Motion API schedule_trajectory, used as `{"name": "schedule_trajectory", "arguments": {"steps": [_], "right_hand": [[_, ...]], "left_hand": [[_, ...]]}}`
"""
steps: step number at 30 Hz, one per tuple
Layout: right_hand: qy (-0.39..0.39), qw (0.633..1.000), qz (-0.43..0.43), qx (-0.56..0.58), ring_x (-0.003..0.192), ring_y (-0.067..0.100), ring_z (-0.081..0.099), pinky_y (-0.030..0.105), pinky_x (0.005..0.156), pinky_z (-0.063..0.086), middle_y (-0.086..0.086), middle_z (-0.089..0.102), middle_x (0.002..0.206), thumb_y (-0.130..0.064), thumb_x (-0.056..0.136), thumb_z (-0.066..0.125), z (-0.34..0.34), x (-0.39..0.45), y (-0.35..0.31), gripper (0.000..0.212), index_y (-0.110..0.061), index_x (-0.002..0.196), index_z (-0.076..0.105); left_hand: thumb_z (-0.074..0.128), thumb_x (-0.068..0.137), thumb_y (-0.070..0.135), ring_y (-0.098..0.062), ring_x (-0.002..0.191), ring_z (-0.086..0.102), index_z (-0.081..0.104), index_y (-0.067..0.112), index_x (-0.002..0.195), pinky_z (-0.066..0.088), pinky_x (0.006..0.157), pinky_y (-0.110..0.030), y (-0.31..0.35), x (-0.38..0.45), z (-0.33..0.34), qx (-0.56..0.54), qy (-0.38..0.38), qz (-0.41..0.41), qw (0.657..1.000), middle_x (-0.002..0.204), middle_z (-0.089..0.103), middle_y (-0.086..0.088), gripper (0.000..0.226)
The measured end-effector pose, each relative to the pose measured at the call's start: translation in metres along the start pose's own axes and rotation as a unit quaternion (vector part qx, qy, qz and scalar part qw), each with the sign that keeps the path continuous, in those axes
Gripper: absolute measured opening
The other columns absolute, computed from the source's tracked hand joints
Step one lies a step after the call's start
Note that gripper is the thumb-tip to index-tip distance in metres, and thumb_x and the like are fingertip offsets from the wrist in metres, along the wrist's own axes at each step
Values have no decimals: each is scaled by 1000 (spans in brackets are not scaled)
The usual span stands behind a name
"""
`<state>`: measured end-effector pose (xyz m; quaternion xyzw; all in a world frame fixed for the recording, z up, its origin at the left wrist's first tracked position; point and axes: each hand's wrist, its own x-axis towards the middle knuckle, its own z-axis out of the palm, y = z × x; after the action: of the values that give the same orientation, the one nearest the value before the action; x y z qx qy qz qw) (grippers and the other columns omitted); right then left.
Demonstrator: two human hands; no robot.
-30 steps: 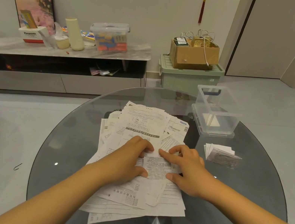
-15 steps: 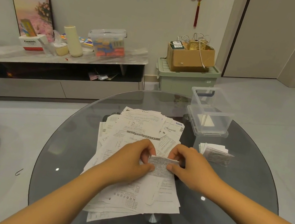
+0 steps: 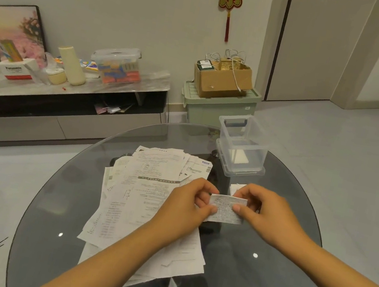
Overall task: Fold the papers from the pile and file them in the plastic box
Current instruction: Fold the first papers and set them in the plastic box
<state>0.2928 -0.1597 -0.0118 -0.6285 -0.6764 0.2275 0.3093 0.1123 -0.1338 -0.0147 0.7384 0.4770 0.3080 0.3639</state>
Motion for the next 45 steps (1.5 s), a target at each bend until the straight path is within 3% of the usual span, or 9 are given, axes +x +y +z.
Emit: {"name": "schedule_trajectory", "arguments": {"steps": [7, 12, 21, 25, 28, 32, 35, 39, 45], "right_hand": [[84, 995, 20, -46, 76, 5, 49, 24, 68, 40, -6, 59, 85, -27, 85, 64, -11, 12, 26, 15, -38, 85, 55], [106, 991, 37, -76, 91, 9, 46, 28, 75, 43, -11, 53, 88, -26, 87, 62, -12, 28, 40, 9, -26, 96, 62], [44, 992, 67, -92, 95, 15, 53, 29, 82, 44, -1, 61, 103, -22, 87, 62, -2, 46, 56, 18, -18, 104, 63], [-21, 990, 49, -131, 115, 17, 44, 24, 95, 35, 1, 51, 118, -25, 89, 59, -2, 47, 59, 36, -17, 124, 55], [-71, 989, 49, -118, 122, 16, 34, 20, 98, 28, 1, 42, 125, -26, 90, 58, -5, 48, 58, 44, -17, 132, 47], [-54, 993, 40, -92, 95, 12, 43, 21, 72, 34, -10, 45, 94, -25, 84, 66, -11, 46, 55, 24, -22, 97, 47], [-14, 997, 18, -73, 66, 9, 46, 27, 62, 39, -13, 48, 72, -23, 84, 67, -14, 41, 50, 23, -21, 88, 44], [1, 999, -21, -48, 69, 11, 52, 28, 65, 44, -10, 56, 76, -20, 84, 66, -13, 37, 48, 22, -23, 87, 45], [-2, 999, -13, -41, 60, 2, 47, 14, 53, 36, -15, 49, 67, -22, 84, 68, -6, 34, 53, 20, -20, 83, 48]], "left_hand": [[67, 86, 15, -5, 75, 60, 58, 25, 102, 49, 71, -11, 12, 28, 32, 17, 30, 12, 999, 87, 62, 11, 21], [66, 86, 16, -7, 79, 59, 59, 22, 107, 46, 74, -11, 16, 53, 45, 61, 49, 14, 997, 104, 60, 2, 22], [69, 84, 21, -17, 93, 62, 59, 18, 124, 44, 76, -19, 5, 81, 51, 185, -69, -42, 979, 112, 62, -4, 41], [72, 81, 22, -19, 103, 57, 56, 18, 123, 48, 93, -31, 5, 90, 49, 217, -114, -62, 968, 121, 54, -3, 46], [74, 79, 21, -21, 105, 54, 55, 19, 114, 47, 93, -35, 8, 95, 48, 225, -142, -82, 960, 120, 52, -5, 41], [73, 80, 16, -17, 102, 49, 46, 25, 92, 43, 84, -24, 14, 90, 49, 217, -140, -51, 965, 113, 45, 0, 30], [64, 85, 9, -10, 81, 50, 41, 29, 82, 40, 66, -19, 16, 82, 47, 176, -109, -16, 978, 94, 50, 5, 30], [54, 90, 8, -14, 84, 53, 44, 25, 96, 47, 74, -29, 15, 72, 48, 162, -93, 44, 981, 98, 55, 0, 20], [43, 98, 21, -13, 93, 47, 50, 16, 106, 39, 77, -24, 8, 62, 59, 166, -84, 71, 980, 107, 51, -3, 11]]}}
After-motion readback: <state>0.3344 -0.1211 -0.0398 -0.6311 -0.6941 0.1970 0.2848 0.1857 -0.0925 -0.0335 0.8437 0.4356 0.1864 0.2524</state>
